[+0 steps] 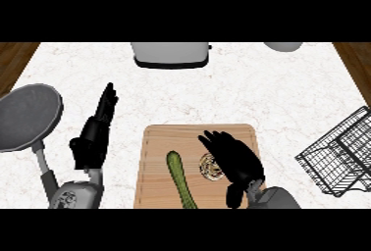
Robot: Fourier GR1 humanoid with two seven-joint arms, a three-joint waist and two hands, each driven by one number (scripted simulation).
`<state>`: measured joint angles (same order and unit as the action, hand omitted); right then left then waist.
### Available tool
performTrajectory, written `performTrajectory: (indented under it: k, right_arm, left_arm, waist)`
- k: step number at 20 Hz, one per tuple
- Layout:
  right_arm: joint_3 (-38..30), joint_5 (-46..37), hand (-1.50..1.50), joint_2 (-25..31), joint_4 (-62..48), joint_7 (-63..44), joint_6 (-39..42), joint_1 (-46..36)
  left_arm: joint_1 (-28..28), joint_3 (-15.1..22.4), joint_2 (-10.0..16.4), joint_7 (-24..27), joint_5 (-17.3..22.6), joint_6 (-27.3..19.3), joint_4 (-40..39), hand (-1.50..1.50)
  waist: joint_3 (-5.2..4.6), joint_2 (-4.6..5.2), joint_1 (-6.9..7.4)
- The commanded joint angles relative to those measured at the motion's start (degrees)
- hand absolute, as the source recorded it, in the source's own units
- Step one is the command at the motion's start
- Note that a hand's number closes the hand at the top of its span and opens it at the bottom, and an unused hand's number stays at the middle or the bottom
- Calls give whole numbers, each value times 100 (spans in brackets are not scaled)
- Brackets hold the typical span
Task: Pick the cupcake from the cutting board and place it in the tiered basket
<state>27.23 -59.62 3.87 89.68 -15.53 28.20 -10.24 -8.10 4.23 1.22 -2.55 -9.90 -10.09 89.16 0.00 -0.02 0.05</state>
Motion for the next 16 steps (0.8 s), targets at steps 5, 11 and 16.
performTrajectory:
  k: [5, 11, 16]
  right_arm:
    - [149, -233, -150, -245, -517, 278, -456, 271]
    - [-68, -269, 150, -345, -873, 557, -1258, 333]
    - [175, -765, 150, 53, -1051, 878, -2061, 45]
  left_arm:
    - [-291, -231, 96, 79, 142, 216, -217, 0]
    - [-137, -204, 69, 134, 97, 147, -252, 0]
    - [15, 180, -59, -352, -134, -39, 322, 0]
  waist:
    - [0, 3, -5]
    - [0, 4, -5]
    - [2, -5, 8]
